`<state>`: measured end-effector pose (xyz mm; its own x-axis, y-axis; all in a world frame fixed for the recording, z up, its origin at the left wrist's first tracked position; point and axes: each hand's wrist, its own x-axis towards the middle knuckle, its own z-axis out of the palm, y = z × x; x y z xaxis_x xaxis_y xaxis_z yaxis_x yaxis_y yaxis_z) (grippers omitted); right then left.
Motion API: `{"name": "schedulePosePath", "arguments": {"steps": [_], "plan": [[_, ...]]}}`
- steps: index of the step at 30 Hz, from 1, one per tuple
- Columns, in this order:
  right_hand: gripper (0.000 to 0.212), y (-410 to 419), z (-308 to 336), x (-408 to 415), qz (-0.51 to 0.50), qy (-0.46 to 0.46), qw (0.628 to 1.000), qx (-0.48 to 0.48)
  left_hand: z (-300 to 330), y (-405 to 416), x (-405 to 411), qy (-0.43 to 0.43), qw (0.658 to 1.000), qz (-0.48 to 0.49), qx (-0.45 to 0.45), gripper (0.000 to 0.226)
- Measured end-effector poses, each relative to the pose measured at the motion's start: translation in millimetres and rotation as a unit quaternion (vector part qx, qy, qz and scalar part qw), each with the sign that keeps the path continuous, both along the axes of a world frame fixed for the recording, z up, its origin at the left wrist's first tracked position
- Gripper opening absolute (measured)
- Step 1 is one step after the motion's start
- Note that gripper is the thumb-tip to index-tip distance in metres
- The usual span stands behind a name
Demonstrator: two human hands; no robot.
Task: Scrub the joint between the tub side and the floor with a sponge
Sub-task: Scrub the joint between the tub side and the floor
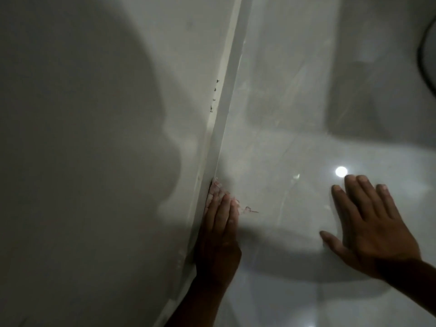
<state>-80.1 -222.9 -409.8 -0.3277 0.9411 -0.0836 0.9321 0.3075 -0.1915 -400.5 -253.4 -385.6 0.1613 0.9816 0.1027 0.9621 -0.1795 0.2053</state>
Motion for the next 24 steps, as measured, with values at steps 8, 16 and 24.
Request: {"name": "schedulePosePath", "arguments": {"steps": [8, 16, 24], "plan": [[0.098, -1, 3, -1, 0.002, -0.005, 1.000, -0.003, 2, 70, 18, -0.039, 0.998, 0.006, 0.042, 0.055], [0.095, 1, 10, -5, -0.009, -0.008, 1.000, -0.015, 5, 262, 60, -0.096, 0.994, -0.028, 0.043, 0.045], [0.095, 1, 9, -2, -0.004, -0.015, 1.000, -0.014, 9, 318, 72, -0.031, 0.996, -0.081, -0.017, 0.066]]}}
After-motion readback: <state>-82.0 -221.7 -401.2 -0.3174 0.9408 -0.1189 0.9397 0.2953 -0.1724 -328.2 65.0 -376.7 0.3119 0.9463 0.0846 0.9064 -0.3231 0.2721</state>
